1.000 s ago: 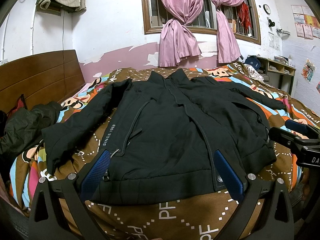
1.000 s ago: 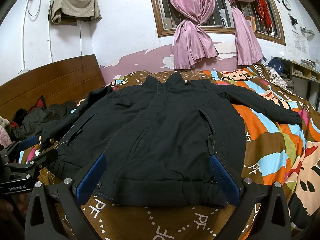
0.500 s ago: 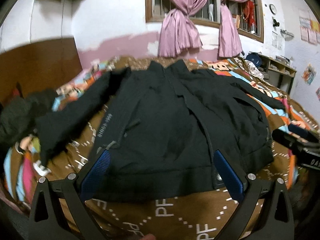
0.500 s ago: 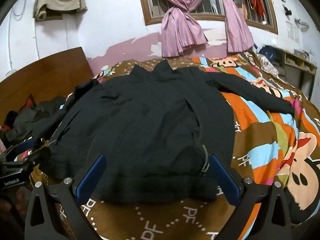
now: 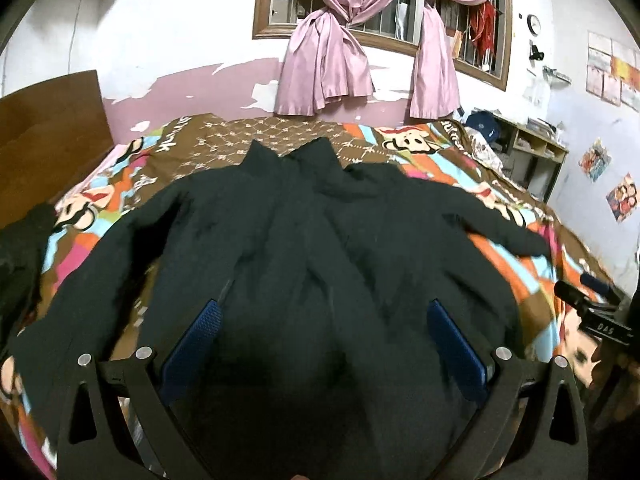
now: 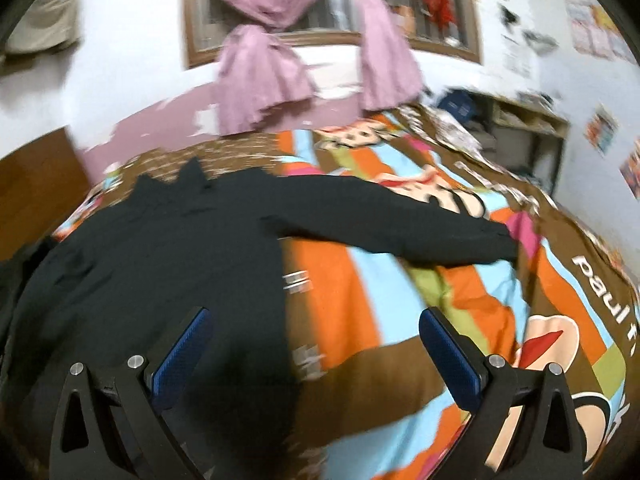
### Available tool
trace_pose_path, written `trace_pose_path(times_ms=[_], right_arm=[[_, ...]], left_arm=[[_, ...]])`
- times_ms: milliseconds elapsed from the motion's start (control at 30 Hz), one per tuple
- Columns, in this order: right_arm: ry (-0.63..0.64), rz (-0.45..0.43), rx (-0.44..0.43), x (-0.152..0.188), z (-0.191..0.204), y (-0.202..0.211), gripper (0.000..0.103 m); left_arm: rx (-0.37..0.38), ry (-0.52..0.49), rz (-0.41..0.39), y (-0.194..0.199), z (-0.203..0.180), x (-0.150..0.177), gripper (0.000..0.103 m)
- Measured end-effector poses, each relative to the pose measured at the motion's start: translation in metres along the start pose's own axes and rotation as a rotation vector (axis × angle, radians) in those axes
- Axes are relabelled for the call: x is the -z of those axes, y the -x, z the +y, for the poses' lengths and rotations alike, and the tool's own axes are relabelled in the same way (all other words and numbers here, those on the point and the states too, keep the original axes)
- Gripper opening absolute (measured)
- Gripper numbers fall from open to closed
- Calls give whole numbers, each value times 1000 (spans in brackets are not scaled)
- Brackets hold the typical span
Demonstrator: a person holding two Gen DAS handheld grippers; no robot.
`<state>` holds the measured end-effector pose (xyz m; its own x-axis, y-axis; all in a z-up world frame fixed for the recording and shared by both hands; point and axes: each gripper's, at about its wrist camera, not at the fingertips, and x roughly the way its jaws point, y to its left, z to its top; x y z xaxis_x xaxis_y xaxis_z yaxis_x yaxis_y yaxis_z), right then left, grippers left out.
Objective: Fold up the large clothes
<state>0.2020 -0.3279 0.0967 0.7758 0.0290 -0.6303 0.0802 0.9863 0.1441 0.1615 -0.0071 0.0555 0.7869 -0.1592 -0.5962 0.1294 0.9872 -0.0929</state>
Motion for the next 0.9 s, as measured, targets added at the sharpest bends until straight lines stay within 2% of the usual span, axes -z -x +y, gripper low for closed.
trace_pose_path(times_ms=[100, 300, 467, 533, 600, 667, 700, 767, 833, 867, 900], right_arm=[[-134, 44, 5, -14, -43, -36, 103], [-400, 85, -99, -33, -124, -106, 103], [-603, 145, -54, -42, -186, -157, 103], [-691, 156, -43, -38, -204, -171, 102], [-784, 177, -40, -31, -218, -186, 94], [-864, 204, -52, -22, -223, -201, 78], [-901, 218, -73, -17, -224, -207, 74], [-964, 224, -132, -11, -226, -216, 42], [-982, 226, -133, -12, -224, -218, 33], [-968, 224, -129, -15, -223, -218, 24], [-937, 227, -113, -22, -221, -216, 21]], left_arm=[[35, 13, 30, -28, -11, -21, 101], [93, -6, 70, -108, -39, -55, 101], [126, 82, 135, -169, -53, -73, 101], [136, 86, 137, -185, -60, -81, 101], [141, 73, 122, -202, -67, -92, 101], [139, 68, 127, -221, -73, -98, 101], [140, 67, 135, -232, -77, -101, 101], [140, 76, 169, -252, -80, -101, 101], [110, 76, 222, -272, -83, -96, 101], [88, 67, 249, -281, -85, -92, 101], [74, 52, 274, -290, -86, -88, 101]])
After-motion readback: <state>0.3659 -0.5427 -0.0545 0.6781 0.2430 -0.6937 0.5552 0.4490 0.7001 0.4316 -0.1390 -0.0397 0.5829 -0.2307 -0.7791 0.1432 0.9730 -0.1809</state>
